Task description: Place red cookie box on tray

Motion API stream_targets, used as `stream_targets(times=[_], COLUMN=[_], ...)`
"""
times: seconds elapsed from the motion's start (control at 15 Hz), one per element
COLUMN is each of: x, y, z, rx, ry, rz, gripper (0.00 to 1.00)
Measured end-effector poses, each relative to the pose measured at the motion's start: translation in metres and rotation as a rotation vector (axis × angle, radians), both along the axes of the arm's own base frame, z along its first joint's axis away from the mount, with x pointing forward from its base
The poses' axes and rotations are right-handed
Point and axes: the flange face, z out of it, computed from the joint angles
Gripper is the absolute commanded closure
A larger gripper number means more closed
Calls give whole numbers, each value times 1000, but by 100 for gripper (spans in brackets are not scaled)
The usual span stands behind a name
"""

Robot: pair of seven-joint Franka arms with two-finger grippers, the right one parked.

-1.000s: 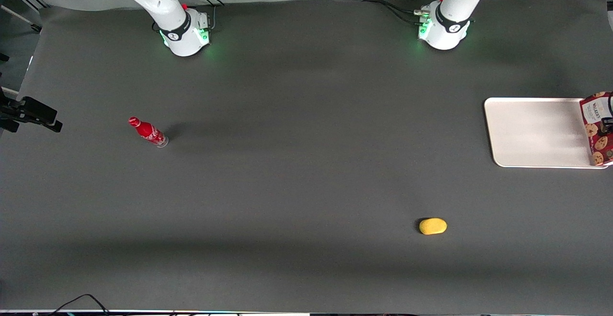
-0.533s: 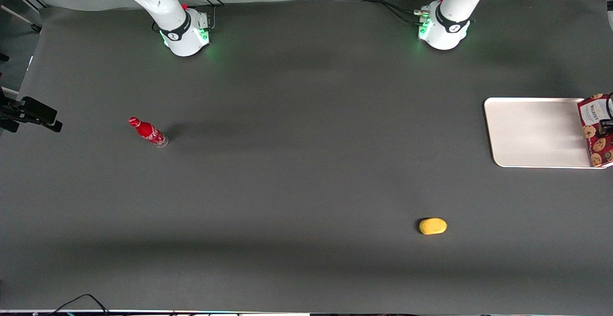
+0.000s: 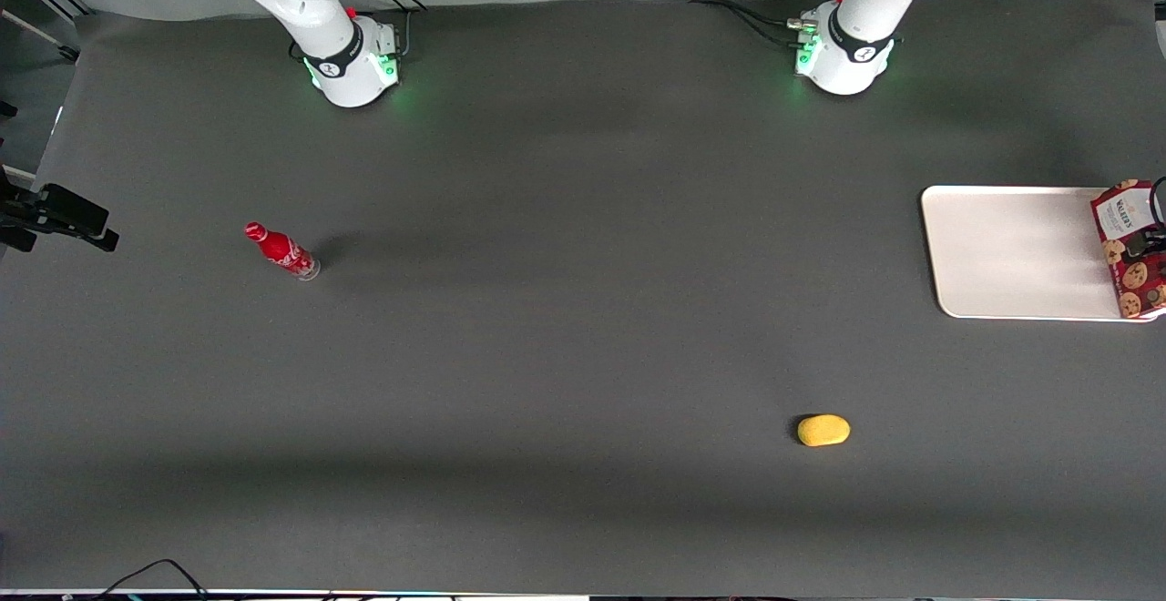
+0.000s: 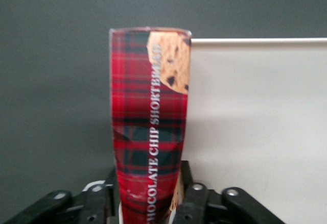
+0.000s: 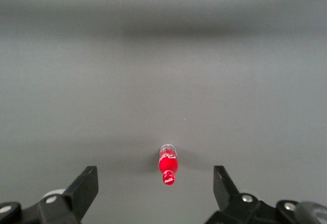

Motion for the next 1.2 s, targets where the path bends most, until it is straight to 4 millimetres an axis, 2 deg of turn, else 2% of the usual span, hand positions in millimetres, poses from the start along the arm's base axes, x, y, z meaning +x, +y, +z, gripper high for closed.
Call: stream_targets(times=[0.2,0.33,0.47,0.6,0.73,0.8,0.93,1.07,1.2], x=[15,29,48,66,82,93,112,125,137], y=[3,-1,-11,-24,-44,-62,-109,-162,-224], z=[23,55,102,157,211,235,270,297,319], rx=[21,5,-54,-93,-97,-87,-63,-70,-87], ry=[-41,-59,-58,-42,-25,-5,49,73,88], rz=[14,23,32,71,104,105,139,183,211], gripper=[0,0,0,0,0,0,0,0,0])
